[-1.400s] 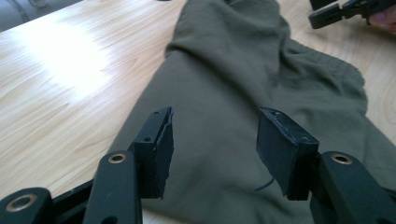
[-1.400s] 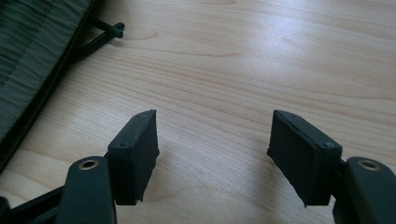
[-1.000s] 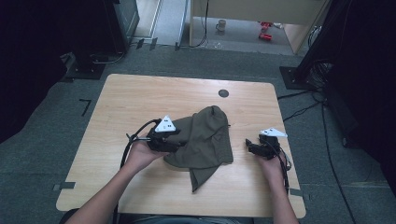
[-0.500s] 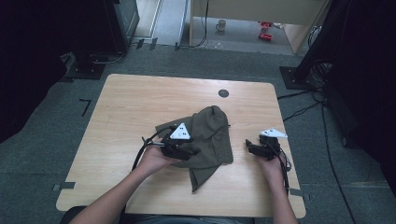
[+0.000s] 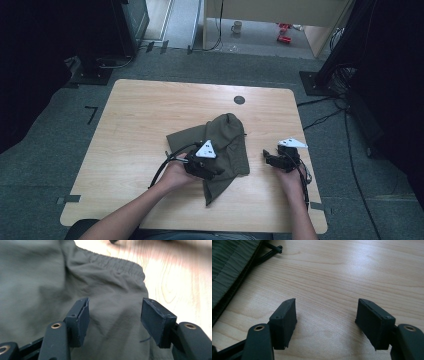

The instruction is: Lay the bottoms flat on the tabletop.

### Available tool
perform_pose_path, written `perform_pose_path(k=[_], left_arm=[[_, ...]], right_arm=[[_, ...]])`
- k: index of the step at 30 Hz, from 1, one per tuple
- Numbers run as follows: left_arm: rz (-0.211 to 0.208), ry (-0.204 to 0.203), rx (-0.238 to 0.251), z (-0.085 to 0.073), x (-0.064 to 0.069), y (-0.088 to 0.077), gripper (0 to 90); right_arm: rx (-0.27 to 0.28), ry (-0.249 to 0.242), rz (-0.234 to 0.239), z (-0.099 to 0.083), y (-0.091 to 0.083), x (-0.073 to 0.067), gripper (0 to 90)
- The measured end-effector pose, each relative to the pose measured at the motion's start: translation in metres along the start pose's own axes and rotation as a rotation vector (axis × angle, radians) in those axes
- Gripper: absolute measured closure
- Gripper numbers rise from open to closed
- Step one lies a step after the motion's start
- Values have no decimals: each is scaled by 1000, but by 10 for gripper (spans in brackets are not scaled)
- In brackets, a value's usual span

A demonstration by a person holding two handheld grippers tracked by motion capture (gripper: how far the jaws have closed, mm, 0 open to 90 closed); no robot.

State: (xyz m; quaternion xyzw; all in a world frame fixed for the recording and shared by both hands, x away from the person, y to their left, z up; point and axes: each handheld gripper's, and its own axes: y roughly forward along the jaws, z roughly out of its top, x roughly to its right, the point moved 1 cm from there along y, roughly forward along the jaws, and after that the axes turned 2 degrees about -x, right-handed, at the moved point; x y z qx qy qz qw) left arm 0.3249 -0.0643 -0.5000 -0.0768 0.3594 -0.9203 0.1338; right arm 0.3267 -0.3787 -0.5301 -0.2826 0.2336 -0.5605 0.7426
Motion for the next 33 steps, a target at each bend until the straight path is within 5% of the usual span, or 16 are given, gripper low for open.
perform_pose_path(k=[8,14,17,20,23,28,33], left_arm=[[30,-7,-12,-10,-2,17,421],[96,-11,28,-15,-3,18,629],[97,-28,28,-15,-5,17,729],[74,-68,3,-11,-7,13,857],[62,-72,-21,-6,-7,10,883],[-16,-141,30,10,-10,-15,895],[-49,-202,80,17,-18,-35,895]], right_arm=[[0,2,0,-1,-1,0,323],[0,2,-1,-1,-1,0,322],[0,3,-1,-1,-1,0,322],[0,3,0,-1,-1,0,323],[0,1,1,-1,-1,0,322],[0,1,2,-1,-1,0,322],[0,-1,2,-1,-1,0,322]])
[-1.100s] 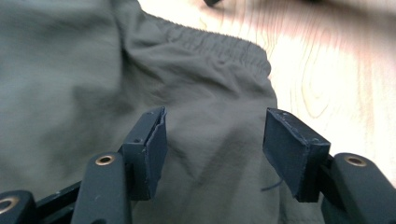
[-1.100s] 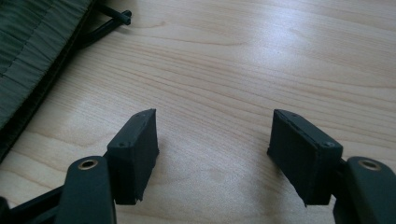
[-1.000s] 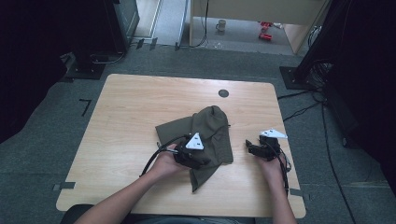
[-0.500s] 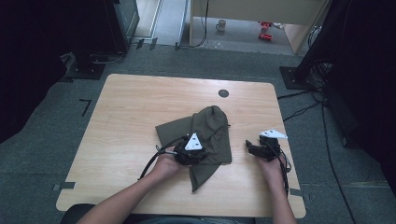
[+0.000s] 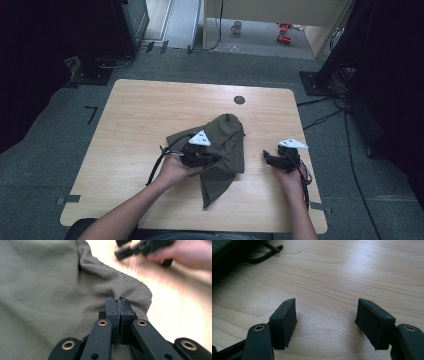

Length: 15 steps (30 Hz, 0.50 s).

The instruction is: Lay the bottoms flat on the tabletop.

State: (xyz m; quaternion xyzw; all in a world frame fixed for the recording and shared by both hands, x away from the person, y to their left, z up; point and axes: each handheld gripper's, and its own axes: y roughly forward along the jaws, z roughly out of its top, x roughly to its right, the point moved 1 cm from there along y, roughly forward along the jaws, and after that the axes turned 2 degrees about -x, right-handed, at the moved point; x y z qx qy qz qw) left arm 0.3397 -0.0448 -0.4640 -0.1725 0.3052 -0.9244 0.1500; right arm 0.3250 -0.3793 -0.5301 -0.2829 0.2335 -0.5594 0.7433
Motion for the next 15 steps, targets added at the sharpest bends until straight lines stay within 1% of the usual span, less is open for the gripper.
perform_pose_path(k=[2,3,4,6,8,9,10,12,13,14,15], left_arm=[[-18,-39,30,4,-5,-10,895],[-35,-74,51,6,-11,-19,895],[-35,-74,51,6,-11,-19,895],[-27,-92,75,7,-16,-29,895],[-17,-84,74,7,-20,-33,894],[-17,-81,54,6,-22,-34,893],[-26,-84,34,5,-23,-33,890],[-26,-64,-16,2,-23,-29,888],[-26,-45,-55,1,-22,-26,885],[-21,-24,-84,-1,-21,-23,883],[-29,-9,-106,-2,-20,-21,879]], right_arm=[[0,0,0,0,0,0,322],[0,1,1,0,0,0,322],[0,1,1,0,0,0,322],[0,0,1,0,0,0,323],[0,0,1,0,0,0,322],[0,0,1,0,0,0,322],[0,0,1,0,0,0,323],[0,0,1,0,0,0,322],[0,1,1,0,0,0,323],[0,1,1,0,0,0,322],[0,1,1,0,0,0,323]])
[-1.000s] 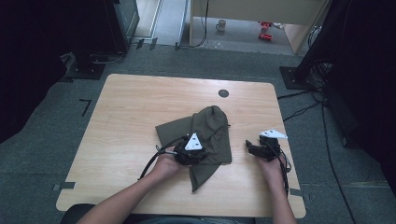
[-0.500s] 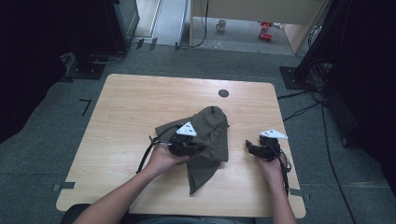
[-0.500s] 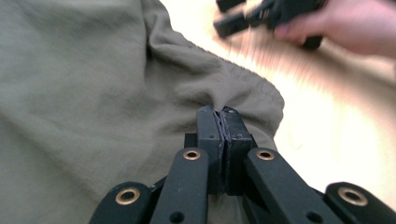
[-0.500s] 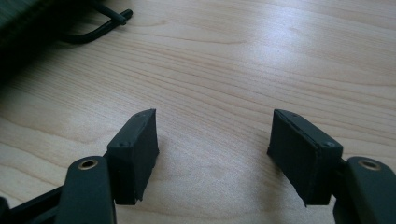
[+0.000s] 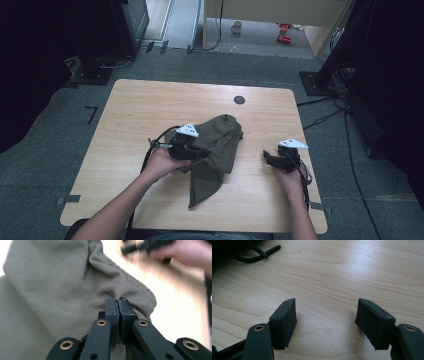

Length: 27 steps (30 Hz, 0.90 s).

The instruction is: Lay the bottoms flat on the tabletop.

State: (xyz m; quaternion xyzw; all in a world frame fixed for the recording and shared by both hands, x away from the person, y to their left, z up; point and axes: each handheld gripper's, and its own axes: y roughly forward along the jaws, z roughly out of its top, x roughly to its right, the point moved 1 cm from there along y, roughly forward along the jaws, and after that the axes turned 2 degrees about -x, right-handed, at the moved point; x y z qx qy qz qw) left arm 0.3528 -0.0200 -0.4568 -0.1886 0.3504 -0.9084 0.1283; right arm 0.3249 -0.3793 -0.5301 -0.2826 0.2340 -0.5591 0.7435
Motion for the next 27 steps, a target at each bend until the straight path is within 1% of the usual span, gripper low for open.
perform_pose_path(k=[1,2,5,7,8,9,11,13,14,15,16,17,18,19,20,21,22,23,25,26,27], left_arm=[[3,11,-15,0,2,2,875],[5,41,-34,-1,5,5,863],[1,50,-43,0,8,6,819],[4,53,-44,0,10,7,826],[8,54,-49,1,11,10,886],[8,54,-49,1,11,10,900],[12,66,-63,1,14,15,900],[8,79,-62,2,19,20,895],[13,103,-64,3,25,27,767],[13,103,-64,3,25,27,735],[15,111,-68,3,26,30,735],[20,116,-72,3,27,34,694],[22,112,-79,3,27,39,668],[23,111,-82,3,27,42,665],[30,117,-94,2,26,48,696],[41,120,-103,1,26,50,696],[58,119,-113,-1,25,56,816],[58,119,-113,-1,25,56,883],[41,89,-103,-2,23,58,900],[36,83,-102,-2,22,57,900],[44,91,-99,-1,23,56,900]], right_arm=[[0,0,0,0,0,0,322],[0,0,0,0,0,0,322],[0,0,0,0,0,0,322],[0,0,0,0,0,0,322],[0,0,0,0,0,0,322],[0,0,0,0,0,0,322],[0,-1,0,0,0,0,322],[0,-1,0,0,0,0,322],[0,-1,0,0,0,0,322],[0,-1,0,0,0,0,322],[0,0,0,0,0,0,322],[0,-1,0,0,0,0,322],[0,-1,0,0,0,0,322],[0,-1,0,0,0,0,322],[0,-1,0,0,0,0,322],[0,-1,0,0,0,0,322],[0,-1,1,0,0,0,322],[0,-1,1,0,0,0,322],[0,-1,1,0,0,0,322],[0,-1,1,0,0,0,321],[1,-1,1,0,0,0,322]])
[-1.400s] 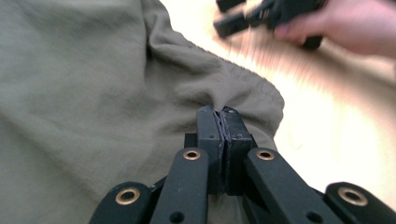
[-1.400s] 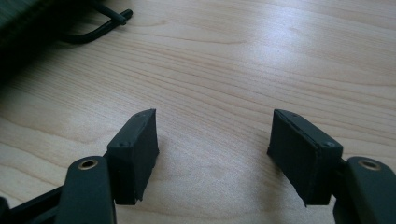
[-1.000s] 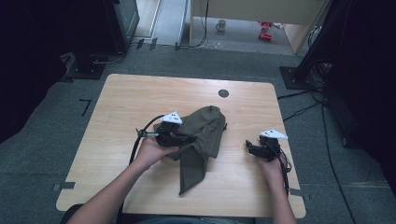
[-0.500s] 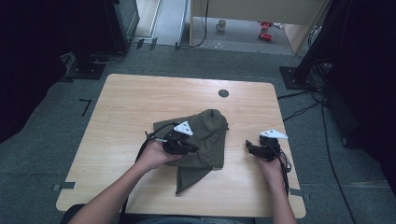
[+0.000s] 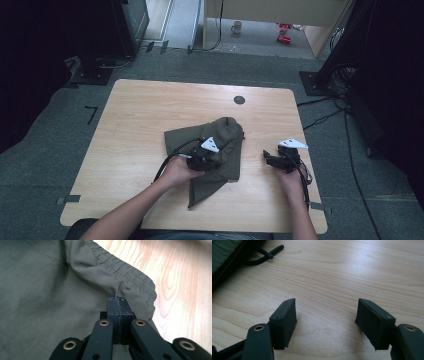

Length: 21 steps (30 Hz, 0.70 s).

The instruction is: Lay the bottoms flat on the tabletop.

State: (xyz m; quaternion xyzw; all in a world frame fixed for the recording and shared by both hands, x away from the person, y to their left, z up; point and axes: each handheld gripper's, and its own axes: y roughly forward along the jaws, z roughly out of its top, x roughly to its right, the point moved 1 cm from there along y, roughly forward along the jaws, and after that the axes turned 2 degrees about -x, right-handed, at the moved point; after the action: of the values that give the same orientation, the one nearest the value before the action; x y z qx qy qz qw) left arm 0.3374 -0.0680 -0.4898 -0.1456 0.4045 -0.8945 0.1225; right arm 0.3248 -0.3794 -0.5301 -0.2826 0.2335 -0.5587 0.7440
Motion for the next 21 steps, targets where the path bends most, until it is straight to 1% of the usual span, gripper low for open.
perform_pose_path(k=[3,4,5,6,7,8,9,10,11,12,14,15,17,19,20,21], left_arm=[[-20,-10,41,4,0,-12,900],[-24,-14,62,7,0,-18,900],[-24,-20,106,12,-2,-32,900],[-24,-20,106,12,-2,-32,900],[-27,-35,138,13,-5,-42,900],[-27,-45,160,14,-7,-48,900],[-30,-80,209,14,-16,-63,900],[-30,-80,209,14,-16,-63,900],[-12,-112,251,13,-27,-78,900],[-12,-112,251,13,-27,-78,900],[5,-152,288,9,-40,-91,900],[24,-174,307,6,-48,-99,900],[49,-208,326,0,-62,-110,900],[73,-229,335,-5,-74,-117,900],[104,-241,332,-8,-82,-122,900],[117,-250,339,-11,-87,-125,900]], right_arm=[[0,0,0,0,0,0,321],[0,0,1,0,0,0,321],[0,-1,1,0,0,0,321],[0,-1,1,0,0,0,321],[0,0,1,0,0,0,321],[0,0,1,0,0,0,321],[-1,-1,1,0,0,0,321],[-1,0,1,0,0,0,321],[-1,-1,1,0,0,0,321],[-1,-1,1,0,0,0,321],[0,0,1,0,0,0,321],[0,0,1,0,0,0,321],[0,0,1,0,0,0,321],[-1,-2,1,0,0,0,321],[-1,-2,1,0,0,0,321],[-1,-1,1,0,0,0,321]])
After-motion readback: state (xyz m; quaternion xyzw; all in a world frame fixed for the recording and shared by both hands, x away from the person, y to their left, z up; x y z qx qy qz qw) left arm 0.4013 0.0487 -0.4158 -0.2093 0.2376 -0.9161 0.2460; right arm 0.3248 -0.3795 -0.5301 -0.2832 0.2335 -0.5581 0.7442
